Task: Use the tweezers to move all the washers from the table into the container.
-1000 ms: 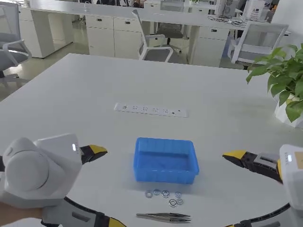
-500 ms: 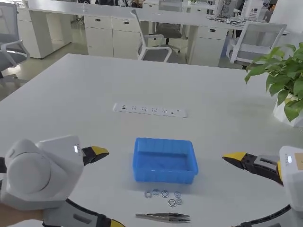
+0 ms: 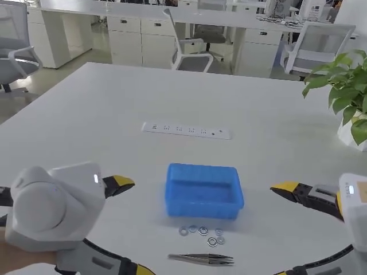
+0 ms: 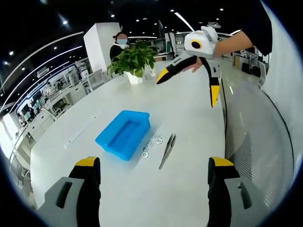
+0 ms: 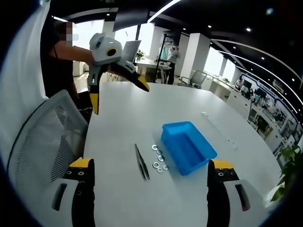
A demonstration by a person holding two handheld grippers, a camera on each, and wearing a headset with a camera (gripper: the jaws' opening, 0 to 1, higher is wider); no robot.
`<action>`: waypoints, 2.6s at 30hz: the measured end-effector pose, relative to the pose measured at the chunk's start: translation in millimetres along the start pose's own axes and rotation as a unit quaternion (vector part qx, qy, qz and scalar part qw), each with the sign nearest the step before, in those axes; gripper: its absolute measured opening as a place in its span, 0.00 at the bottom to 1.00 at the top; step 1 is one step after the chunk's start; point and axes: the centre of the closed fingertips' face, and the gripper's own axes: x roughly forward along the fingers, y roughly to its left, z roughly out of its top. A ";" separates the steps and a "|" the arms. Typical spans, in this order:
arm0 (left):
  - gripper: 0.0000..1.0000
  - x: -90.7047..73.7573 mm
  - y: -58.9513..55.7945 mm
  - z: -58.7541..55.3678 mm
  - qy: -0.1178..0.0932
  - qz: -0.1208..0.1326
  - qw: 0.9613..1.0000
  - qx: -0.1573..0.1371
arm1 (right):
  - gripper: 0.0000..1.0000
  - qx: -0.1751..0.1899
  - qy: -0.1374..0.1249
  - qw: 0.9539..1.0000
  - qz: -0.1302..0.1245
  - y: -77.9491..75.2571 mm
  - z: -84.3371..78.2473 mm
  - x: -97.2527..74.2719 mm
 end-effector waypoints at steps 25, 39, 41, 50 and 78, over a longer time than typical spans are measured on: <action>1.00 5.5 0.4 -3.7 0.013 -0.001 1.000 -0.004 | 1.00 -0.002 0.011 1.000 0.013 5.1 -9.1 3.7; 0.99 12.6 4.5 1.4 -0.009 0.013 1.000 -0.005 | 0.96 0.012 0.007 1.000 0.018 4.8 -11.7 7.3; 0.97 16.2 2.4 -0.3 -0.007 0.005 1.000 -0.013 | 0.95 0.018 0.008 1.000 0.021 4.9 -14.3 10.4; 0.90 28.5 3.2 -11.9 0.015 -0.002 1.000 -0.020 | 0.90 0.039 0.015 0.998 0.042 11.2 -28.8 25.4; 0.67 89.3 -18.6 -47.0 0.065 -0.086 0.991 -0.085 | 0.48 0.041 0.099 0.989 0.101 20.5 -66.7 94.9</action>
